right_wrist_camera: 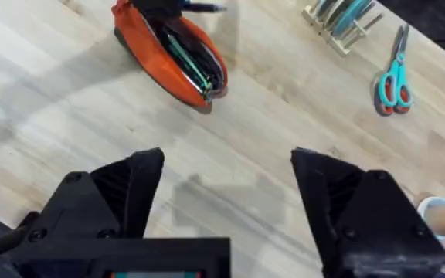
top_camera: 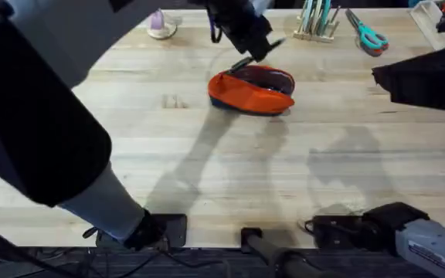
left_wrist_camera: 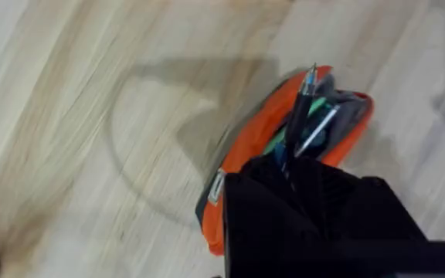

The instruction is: Unzip the bag, pick up the pens from the table one at a time and place them inside, then zip the bag closed.

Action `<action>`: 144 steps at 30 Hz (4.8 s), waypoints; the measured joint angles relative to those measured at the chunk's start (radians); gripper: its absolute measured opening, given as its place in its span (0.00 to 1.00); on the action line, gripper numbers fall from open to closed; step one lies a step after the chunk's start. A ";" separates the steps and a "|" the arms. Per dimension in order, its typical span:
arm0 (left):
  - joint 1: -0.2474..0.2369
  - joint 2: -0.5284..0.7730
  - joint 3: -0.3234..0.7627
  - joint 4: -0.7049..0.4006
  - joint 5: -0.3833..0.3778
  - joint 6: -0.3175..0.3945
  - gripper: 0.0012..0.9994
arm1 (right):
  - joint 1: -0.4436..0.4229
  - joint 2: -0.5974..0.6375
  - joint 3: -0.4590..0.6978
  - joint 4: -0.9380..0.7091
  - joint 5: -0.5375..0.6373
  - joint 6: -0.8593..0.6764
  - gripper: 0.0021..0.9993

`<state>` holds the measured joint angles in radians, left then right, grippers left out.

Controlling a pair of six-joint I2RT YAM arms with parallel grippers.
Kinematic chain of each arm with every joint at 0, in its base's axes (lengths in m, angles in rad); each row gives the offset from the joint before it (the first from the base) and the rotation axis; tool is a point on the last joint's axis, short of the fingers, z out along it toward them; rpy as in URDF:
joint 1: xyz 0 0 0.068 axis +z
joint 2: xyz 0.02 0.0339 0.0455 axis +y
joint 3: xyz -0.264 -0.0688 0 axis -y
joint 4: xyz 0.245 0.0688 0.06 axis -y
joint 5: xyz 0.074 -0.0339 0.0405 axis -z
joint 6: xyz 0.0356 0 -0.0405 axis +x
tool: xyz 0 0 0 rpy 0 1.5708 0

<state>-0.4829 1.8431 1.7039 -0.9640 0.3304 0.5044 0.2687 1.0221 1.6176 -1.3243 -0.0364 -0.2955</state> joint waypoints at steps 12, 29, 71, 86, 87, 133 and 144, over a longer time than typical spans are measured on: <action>-0.099 0.000 0.000 -0.043 0.017 0.262 0.04 | 0.000 0.029 0.000 0.000 0.000 0.000 1.00; -0.094 0.007 0.000 -0.048 0.038 0.450 0.04 | 0.000 0.040 0.000 0.000 0.000 0.000 1.00; 0.026 0.104 -0.107 -0.004 0.104 0.466 0.37 | 0.000 0.040 0.000 0.000 0.000 0.000 1.00; 0.026 0.105 -0.107 -0.005 0.107 0.468 0.99 | 0.000 0.040 0.000 0.000 0.000 0.000 1.00; 0.026 0.104 -0.107 -0.006 0.107 0.468 0.99 | 0.000 0.040 0.000 0.000 0.000 0.000 1.00; 0.637 -0.306 -0.350 -0.079 0.391 0.618 0.99 | 0.000 0.040 0.000 0.026 0.000 0.001 1.00; 0.677 -0.439 -0.569 0.093 0.434 0.705 0.99 | 0.000 0.070 0.000 0.029 0.000 0.008 1.00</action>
<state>0.1944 1.4044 1.1350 -0.8711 0.7643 1.2097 0.2687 1.0916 1.6180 -1.2957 -0.0367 -0.2874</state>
